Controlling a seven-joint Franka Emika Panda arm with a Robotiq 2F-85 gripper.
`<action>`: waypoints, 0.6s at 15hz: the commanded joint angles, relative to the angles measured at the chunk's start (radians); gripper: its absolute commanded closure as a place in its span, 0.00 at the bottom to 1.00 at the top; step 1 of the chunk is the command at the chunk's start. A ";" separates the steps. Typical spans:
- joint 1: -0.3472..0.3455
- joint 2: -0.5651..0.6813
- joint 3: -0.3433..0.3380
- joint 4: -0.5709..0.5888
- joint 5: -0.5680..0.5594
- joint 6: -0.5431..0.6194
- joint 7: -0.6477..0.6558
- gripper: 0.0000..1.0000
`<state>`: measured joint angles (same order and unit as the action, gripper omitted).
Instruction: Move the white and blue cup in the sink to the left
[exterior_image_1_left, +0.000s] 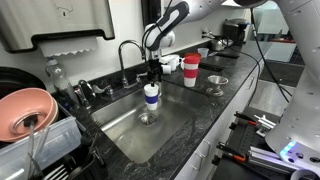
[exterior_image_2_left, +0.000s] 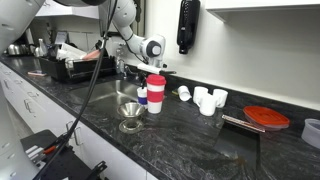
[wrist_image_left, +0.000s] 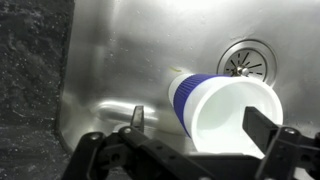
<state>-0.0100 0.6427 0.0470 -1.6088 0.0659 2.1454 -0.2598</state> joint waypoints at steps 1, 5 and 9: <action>-0.015 0.014 0.009 0.016 0.000 0.008 0.013 0.00; -0.018 0.022 0.013 0.027 0.004 0.013 0.007 0.00; -0.019 0.043 0.018 0.046 0.008 0.019 0.005 0.09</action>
<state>-0.0151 0.6534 0.0490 -1.6003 0.0661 2.1560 -0.2573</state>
